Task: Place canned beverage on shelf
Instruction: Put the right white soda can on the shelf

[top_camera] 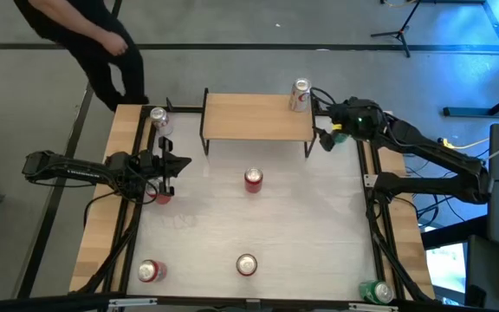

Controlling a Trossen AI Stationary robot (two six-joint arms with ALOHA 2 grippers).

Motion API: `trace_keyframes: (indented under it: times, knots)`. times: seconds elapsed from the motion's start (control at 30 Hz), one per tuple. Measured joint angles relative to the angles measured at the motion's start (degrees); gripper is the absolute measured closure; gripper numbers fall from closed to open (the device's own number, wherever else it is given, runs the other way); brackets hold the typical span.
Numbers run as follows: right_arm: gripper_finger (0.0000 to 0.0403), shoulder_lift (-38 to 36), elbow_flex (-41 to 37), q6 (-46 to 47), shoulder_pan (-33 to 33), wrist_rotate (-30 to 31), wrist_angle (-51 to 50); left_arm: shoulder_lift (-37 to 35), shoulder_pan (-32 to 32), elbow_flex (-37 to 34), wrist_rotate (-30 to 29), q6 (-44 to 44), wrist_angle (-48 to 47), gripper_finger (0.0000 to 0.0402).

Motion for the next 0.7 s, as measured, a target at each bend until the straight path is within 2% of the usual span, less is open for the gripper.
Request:
trace_keyframes:
  times: [0.17,0.33,0.7]
  knots:
    - [0.0006,1.2,0.0,-0.7,0.0,0.7,3.6,0.7,0.0,0.0,0.0,-0.5,0.0,0.0399]
    - [0.0006,3.6,1.8,-2.7,-0.4,4.0,7.4,2.6,0.0,0.0,-1.0,-0.5,0.5,0.0399]
    - [0.0006,15.5,14.0,0.3,-6.7,-0.3,7.1,3.3,0.0,0.0,-1.6,-0.1,1.4,0.0399]
